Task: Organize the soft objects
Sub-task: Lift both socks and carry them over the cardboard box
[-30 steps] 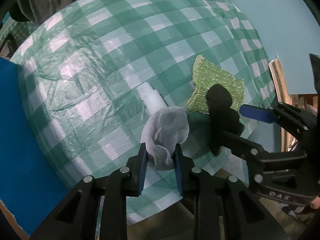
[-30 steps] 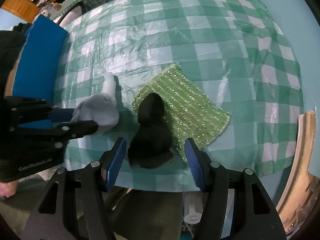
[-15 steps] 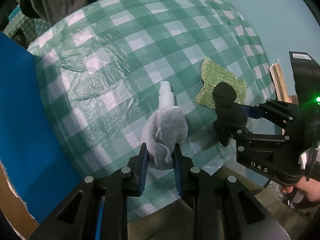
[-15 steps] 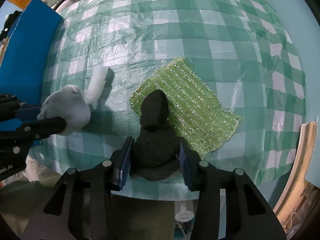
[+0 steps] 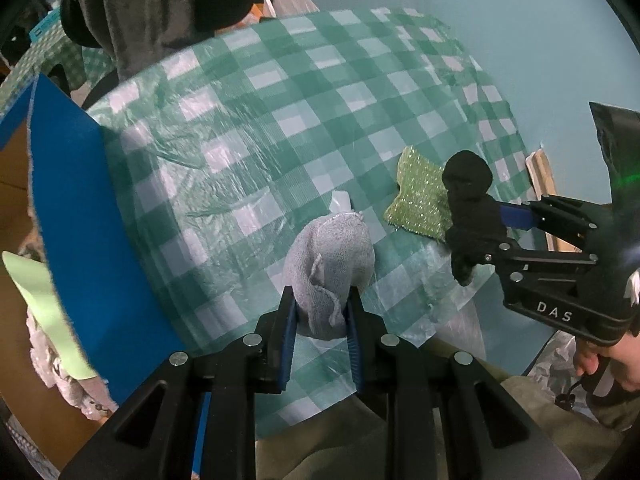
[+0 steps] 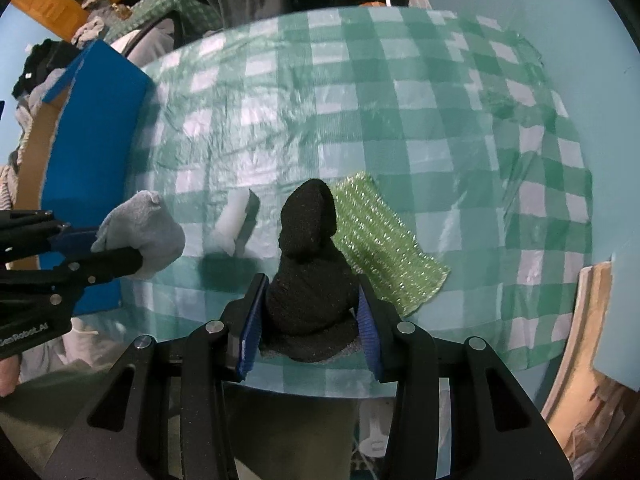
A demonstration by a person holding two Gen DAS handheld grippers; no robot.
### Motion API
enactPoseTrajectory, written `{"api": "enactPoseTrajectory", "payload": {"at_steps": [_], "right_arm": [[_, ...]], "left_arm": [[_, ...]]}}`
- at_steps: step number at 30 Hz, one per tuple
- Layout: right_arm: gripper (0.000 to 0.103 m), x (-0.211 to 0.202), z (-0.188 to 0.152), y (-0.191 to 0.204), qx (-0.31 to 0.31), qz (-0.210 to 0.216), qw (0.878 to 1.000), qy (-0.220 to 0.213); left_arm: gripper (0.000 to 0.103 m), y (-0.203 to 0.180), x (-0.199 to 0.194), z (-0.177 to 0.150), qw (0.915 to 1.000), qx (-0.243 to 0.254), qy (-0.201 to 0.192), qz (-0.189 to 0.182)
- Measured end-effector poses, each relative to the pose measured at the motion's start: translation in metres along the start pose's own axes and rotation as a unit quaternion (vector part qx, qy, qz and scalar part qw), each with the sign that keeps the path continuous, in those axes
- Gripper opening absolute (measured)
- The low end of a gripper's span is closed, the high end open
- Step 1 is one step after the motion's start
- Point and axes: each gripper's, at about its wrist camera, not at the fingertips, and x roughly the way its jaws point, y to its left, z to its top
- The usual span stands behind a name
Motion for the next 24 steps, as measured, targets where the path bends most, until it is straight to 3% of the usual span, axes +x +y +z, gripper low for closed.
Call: {"api": "enactPoseTrajectory", "payload": {"at_steps": [24], "right_arm": [[0.042,-0.062,0.037,0.046,-0.061,0.030,0.996,-0.058]], "left_arm": [[0.023,0.022,-0.076,-0.003,0.9956,-0.052,-0.077,0.014]]}}
